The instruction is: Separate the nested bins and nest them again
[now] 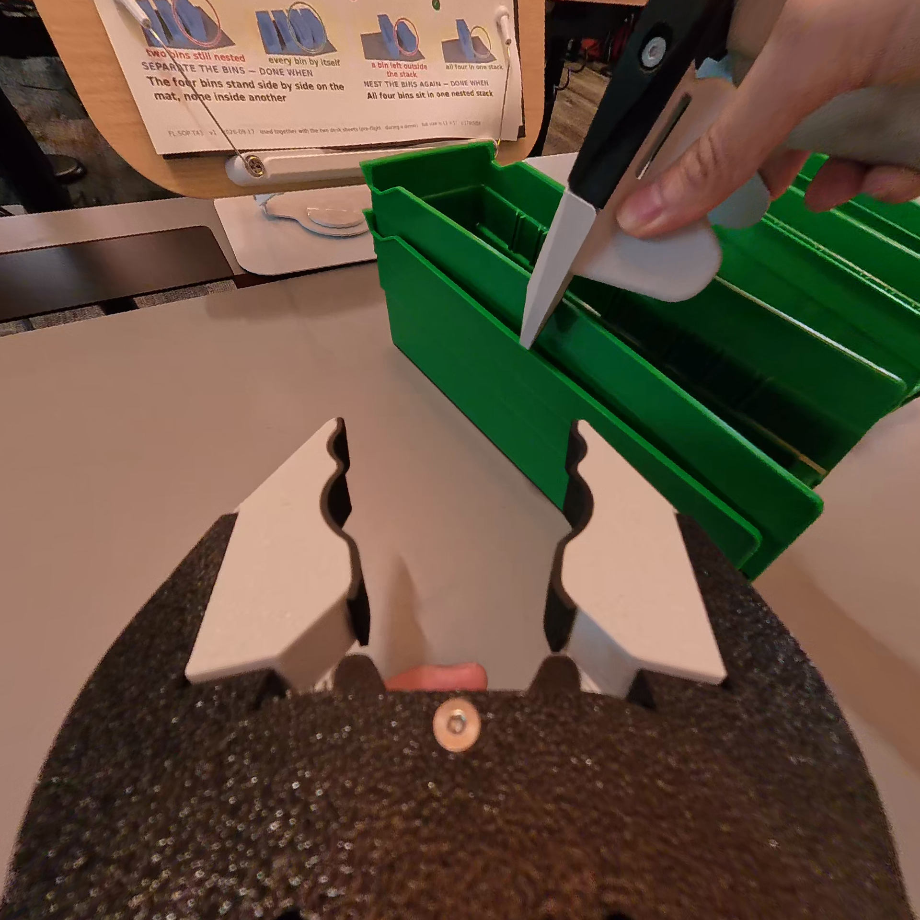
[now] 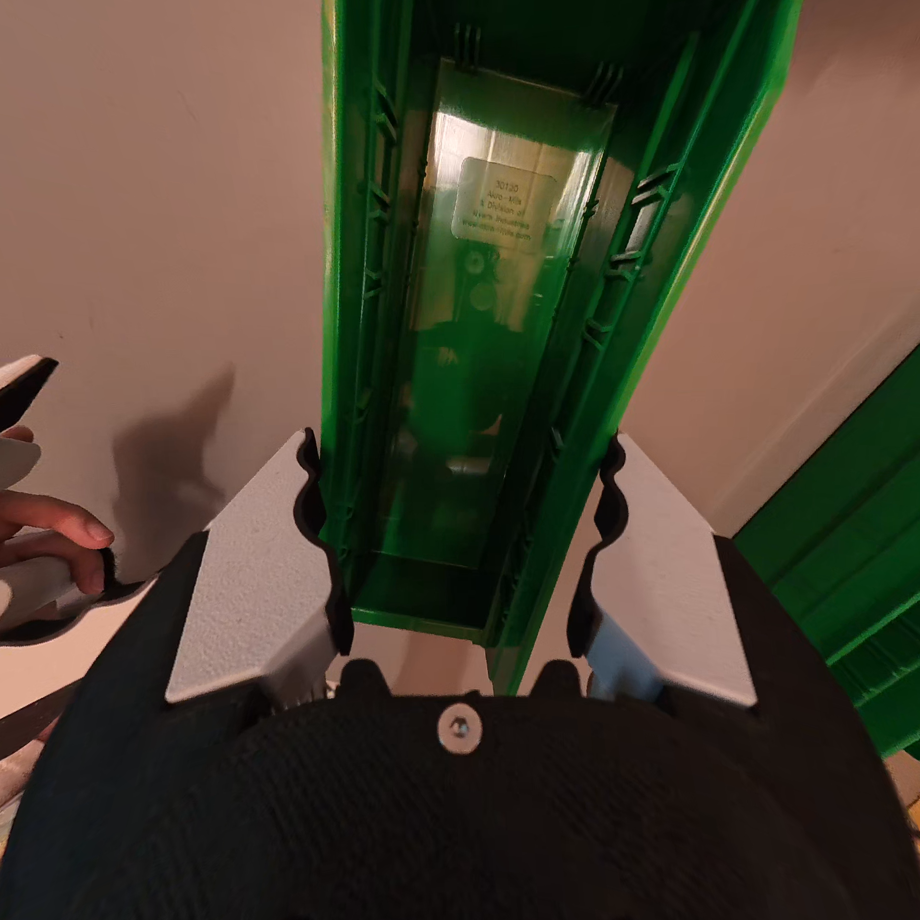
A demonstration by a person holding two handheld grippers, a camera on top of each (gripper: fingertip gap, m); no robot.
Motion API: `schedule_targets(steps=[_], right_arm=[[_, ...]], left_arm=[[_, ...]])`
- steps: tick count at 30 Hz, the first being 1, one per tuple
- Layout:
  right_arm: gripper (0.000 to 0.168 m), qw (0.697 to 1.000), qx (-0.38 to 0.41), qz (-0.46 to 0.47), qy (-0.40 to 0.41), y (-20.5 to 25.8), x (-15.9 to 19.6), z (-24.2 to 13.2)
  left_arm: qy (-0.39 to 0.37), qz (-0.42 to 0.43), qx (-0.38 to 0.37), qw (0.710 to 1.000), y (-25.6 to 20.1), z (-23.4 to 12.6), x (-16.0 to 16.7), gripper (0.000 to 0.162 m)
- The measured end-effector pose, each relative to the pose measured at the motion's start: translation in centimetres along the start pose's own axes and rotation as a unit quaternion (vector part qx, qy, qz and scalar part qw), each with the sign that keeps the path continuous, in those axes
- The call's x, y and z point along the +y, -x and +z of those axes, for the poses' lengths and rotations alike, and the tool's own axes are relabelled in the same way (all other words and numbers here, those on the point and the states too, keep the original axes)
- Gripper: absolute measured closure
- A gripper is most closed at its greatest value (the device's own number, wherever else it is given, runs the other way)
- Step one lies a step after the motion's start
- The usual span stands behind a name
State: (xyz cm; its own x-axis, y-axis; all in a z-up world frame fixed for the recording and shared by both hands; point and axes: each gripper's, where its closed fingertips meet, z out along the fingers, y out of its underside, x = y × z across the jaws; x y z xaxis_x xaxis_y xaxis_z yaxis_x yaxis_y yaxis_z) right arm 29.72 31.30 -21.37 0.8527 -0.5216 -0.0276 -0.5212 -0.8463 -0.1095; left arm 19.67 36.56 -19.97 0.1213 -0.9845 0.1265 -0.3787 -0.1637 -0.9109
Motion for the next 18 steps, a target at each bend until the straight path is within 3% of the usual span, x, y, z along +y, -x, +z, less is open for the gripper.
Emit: schedule_targets(steps=[5,12,18], right_arm=[[0.047,0.999,-0.001,-0.020,0.027,0.2,0.5,0.0],[0.065,0.999,-0.026,-0.035,-0.027,0.3,-0.7,-5.0],[0.049,0.997,0.039,0.013,-0.072,-8.3,1.2,-10.7]], left_arm=[[-0.002,0.003,-0.001,1.000,0.1,-0.3,-0.1,0.076],[0.001,-0.008,0.002,1.000,0.4,-0.2,0.0,0.075],[-0.001,-0.008,0.003,1.000,0.4,-0.3,-0.1,0.075]])
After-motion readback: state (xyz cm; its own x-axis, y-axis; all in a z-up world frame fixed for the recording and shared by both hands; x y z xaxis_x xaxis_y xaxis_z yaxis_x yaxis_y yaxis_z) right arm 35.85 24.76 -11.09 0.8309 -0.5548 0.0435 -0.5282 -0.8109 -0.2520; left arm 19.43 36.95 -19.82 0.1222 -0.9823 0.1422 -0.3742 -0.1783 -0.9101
